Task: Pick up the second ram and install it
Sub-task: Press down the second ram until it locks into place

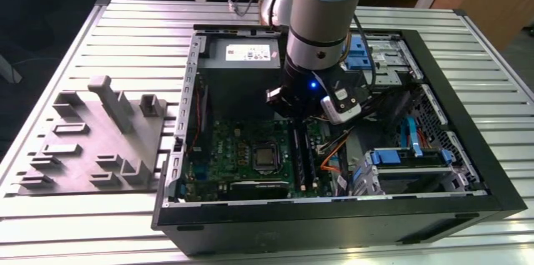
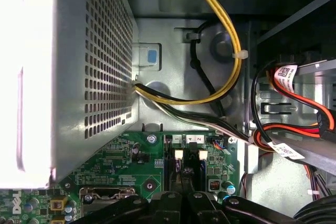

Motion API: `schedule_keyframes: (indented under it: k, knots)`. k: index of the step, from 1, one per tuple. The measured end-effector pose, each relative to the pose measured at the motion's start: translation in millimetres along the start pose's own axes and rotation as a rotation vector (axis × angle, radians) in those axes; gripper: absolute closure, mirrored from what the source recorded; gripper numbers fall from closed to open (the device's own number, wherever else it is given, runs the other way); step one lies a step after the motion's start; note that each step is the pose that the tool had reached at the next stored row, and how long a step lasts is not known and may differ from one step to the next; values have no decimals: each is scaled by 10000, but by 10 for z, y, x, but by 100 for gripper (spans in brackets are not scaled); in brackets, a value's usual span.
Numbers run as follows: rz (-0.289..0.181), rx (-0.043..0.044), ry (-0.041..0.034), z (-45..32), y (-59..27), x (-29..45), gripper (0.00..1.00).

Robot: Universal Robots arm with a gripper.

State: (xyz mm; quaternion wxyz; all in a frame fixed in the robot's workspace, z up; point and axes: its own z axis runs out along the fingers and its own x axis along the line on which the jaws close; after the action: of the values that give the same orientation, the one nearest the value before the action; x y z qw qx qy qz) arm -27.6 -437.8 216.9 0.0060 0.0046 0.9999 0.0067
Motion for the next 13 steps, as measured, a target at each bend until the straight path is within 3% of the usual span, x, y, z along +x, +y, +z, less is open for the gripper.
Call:
schedule_keyframes:
  k: [5, 11, 13]
  knots:
    - [1, -11, -6, -12, 1, -1, 90]
    - [0, -3, -1, -195, 3, -2, 90]
    - [0, -5, -1, -219, 4, -3, 90]
